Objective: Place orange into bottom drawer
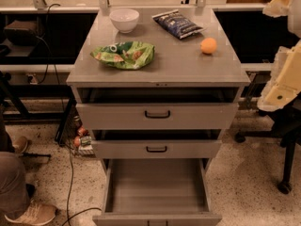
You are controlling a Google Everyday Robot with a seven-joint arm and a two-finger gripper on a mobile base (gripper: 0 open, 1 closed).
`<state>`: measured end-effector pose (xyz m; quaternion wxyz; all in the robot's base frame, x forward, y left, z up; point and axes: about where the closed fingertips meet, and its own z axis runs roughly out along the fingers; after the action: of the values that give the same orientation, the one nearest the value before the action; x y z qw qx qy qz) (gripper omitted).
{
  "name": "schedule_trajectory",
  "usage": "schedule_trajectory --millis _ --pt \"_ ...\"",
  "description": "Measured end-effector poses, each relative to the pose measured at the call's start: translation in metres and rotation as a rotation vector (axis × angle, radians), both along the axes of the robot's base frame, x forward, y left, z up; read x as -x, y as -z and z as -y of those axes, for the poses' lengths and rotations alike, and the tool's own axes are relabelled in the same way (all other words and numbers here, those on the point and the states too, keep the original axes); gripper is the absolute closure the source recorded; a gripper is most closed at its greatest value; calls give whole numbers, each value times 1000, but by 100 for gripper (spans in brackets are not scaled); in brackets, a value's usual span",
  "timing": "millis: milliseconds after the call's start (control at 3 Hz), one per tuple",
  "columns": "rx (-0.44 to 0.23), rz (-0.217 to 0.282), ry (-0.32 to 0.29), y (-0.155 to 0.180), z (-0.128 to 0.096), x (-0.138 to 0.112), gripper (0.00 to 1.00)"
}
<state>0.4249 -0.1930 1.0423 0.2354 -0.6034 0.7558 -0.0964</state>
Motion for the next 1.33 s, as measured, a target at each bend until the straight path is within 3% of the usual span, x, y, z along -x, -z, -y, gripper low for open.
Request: schedule_trajectory --millis 333,667,1333 --pt "0 0 0 0 0 0 0" --pt "-64 29 53 4 7 -33 0" --pt "-337 98 221 42 26 -174 0"
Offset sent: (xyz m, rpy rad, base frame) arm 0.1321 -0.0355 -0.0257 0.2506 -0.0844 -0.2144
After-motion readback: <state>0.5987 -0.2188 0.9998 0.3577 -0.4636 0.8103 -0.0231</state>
